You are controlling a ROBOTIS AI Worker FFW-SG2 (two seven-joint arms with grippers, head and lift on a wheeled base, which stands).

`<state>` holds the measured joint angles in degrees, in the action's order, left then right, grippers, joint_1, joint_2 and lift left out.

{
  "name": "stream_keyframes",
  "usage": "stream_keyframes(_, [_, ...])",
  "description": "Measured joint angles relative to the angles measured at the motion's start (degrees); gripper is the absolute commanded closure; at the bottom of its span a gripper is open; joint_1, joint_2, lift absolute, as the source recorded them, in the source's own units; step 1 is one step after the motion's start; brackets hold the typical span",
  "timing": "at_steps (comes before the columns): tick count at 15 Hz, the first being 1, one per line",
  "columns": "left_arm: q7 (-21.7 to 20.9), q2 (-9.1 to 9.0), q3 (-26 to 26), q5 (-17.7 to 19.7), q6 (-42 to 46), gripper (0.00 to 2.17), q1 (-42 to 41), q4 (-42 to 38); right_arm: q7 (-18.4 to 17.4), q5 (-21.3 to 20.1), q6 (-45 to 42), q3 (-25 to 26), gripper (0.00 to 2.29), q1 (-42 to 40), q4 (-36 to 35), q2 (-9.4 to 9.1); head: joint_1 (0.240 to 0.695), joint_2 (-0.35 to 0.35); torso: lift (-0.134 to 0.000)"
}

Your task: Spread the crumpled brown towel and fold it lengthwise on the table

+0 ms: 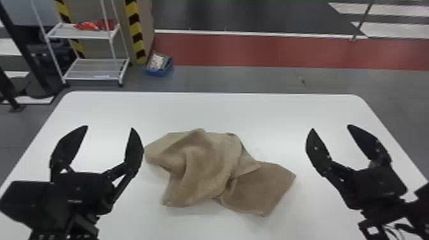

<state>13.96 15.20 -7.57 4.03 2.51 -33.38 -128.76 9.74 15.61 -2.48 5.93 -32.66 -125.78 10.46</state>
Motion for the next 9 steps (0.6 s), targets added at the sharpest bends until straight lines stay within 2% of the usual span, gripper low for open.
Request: stream_keyframes(9, [1.09, -0.35, -0.60, -1.04, 0.69, 0.14, -0.24, -0.08, -0.95, 1.62, -1.37, -0.04, 0.15, 0.04, 0.57, 0.54, 0.695, -0.056, -0.123])
